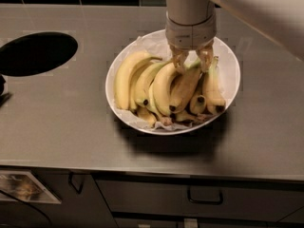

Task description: Pick banana from white bowl

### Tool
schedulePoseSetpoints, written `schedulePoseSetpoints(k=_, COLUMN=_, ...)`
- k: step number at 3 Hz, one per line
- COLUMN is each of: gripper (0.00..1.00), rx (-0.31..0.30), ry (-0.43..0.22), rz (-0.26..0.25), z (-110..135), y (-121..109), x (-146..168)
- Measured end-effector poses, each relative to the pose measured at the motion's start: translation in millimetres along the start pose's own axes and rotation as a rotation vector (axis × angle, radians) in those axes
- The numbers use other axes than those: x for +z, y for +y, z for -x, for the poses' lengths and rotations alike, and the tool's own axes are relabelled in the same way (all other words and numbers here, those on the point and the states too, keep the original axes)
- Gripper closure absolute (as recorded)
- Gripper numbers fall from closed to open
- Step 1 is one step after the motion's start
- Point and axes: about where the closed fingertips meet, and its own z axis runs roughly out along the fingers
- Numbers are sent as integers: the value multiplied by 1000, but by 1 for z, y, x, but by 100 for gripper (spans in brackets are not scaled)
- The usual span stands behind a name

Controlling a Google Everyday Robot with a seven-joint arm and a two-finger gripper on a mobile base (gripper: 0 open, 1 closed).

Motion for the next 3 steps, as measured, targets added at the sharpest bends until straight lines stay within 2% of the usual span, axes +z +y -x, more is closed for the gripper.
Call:
schedulePoseSetpoints(k=1, gripper=100, rx=-9, ry=-35, rz=25, z=3, y=-2, x=-5)
schedulePoseSetpoints(k=3, gripper=100, rx=-29, ry=-195, rz=9, z=7, y=-17, x=-46)
